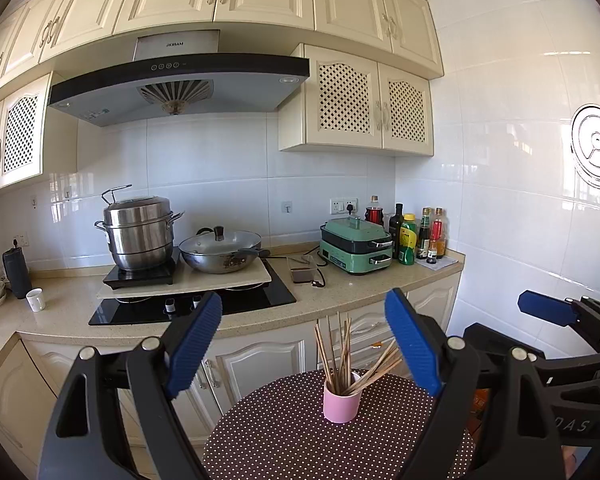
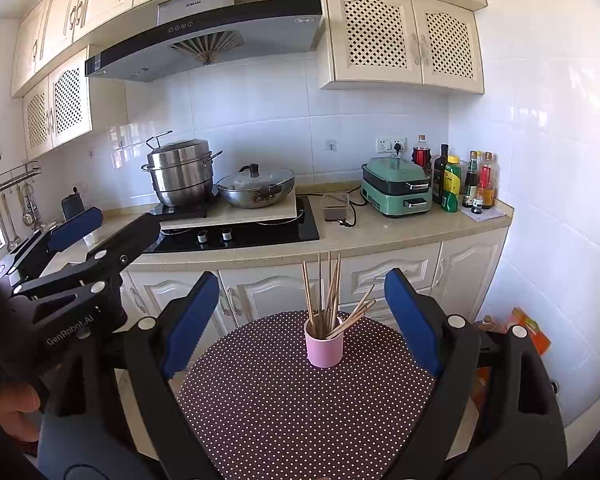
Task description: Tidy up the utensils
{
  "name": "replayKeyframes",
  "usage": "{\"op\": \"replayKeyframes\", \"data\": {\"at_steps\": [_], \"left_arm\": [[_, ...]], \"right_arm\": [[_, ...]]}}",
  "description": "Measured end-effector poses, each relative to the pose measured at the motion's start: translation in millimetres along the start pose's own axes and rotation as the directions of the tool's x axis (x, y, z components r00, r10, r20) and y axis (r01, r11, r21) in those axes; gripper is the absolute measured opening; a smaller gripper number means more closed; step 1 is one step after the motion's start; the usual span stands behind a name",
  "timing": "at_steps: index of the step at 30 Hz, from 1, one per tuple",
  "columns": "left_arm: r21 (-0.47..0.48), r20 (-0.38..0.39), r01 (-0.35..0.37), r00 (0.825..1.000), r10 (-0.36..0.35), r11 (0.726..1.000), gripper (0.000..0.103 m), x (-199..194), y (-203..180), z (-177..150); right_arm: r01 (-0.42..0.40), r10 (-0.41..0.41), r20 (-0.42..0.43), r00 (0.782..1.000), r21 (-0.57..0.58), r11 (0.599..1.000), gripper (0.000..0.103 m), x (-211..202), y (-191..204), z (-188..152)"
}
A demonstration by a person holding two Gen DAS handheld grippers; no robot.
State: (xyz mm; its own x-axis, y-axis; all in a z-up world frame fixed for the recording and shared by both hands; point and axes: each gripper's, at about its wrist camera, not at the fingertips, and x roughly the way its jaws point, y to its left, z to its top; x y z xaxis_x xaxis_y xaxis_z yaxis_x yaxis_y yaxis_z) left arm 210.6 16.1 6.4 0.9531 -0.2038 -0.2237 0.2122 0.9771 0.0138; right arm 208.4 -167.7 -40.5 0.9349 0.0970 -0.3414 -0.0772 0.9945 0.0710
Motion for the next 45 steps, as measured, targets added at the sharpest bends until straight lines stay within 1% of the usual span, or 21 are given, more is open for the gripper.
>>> {"op": "replayKeyframes", "data": {"at_steps": [20,45], "left_arm": [[-0.001,-0.009,-0.003,1.0,0.003,1.0,0.082,2.9,-2.0,0.4],[-0.005,-0.026,-0.013,1.0,0.013,1.0,0.082,14.2,7.7,-3.6]], "right_arm": [[-0.001,0.001,-0.011,1.0,0.007,1.0,0.084,4.2,-2.1,-0.4],[0.003,-0.003,-0.033,0.999,0.007,1.0,0.084,15.9,3.9,-2.2]]}}
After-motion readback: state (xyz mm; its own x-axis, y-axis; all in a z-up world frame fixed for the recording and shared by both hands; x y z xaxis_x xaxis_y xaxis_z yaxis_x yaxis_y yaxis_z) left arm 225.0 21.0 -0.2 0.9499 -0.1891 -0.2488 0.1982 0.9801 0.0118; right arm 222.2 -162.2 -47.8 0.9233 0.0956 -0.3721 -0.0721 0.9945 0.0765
